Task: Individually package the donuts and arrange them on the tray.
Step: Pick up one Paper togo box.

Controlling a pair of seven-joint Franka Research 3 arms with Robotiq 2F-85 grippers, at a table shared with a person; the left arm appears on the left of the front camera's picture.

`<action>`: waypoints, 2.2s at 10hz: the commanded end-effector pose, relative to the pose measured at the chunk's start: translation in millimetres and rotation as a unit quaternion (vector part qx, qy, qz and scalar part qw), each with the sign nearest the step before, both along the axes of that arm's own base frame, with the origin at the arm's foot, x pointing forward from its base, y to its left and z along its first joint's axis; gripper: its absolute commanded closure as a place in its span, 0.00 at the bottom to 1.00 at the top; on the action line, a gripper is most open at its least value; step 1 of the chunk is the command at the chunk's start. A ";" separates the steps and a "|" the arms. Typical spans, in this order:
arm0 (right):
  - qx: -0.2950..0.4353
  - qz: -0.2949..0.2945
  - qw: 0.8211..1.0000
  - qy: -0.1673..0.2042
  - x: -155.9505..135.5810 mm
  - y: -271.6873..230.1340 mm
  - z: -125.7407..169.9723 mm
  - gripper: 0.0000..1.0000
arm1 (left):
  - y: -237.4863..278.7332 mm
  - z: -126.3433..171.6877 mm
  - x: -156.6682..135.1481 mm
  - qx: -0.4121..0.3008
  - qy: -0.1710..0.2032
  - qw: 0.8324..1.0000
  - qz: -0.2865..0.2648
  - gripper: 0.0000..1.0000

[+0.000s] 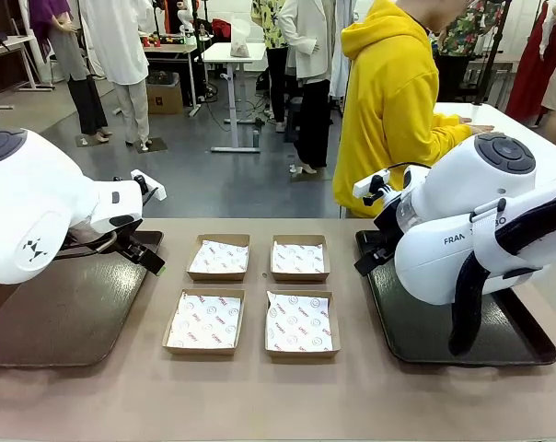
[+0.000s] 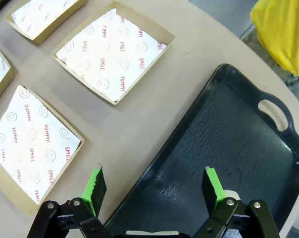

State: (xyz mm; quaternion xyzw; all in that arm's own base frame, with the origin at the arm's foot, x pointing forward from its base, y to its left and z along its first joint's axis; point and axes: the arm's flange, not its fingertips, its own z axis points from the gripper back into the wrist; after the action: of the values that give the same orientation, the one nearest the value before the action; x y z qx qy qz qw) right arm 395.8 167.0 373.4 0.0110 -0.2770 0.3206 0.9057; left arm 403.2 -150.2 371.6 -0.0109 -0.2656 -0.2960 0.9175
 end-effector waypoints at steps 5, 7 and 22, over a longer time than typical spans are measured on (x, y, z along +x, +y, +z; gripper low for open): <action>-0.084 -0.018 0.996 -0.004 -77.3 -34.8 -5.8 0.00 | 36.6 15.2 -93.2 0.028 0.025 0.997 -0.068 0.00; -0.120 -0.029 0.992 0.033 -124.2 -65.2 -13.8 0.00 | 67.5 17.9 -148.2 0.049 0.068 0.993 -0.082 0.00; 0.302 0.083 0.904 0.291 -45.1 -138.1 71.0 0.00 | 122.8 114.2 -72.9 -0.299 0.306 0.904 0.012 0.00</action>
State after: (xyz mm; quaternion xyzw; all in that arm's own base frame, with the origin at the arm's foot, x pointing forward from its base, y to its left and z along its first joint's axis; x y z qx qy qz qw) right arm 346.7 70.1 434.6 0.2043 -0.1319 0.3585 0.9013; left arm 319.2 -41.9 477.7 -0.2433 -0.0485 -0.2746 0.9290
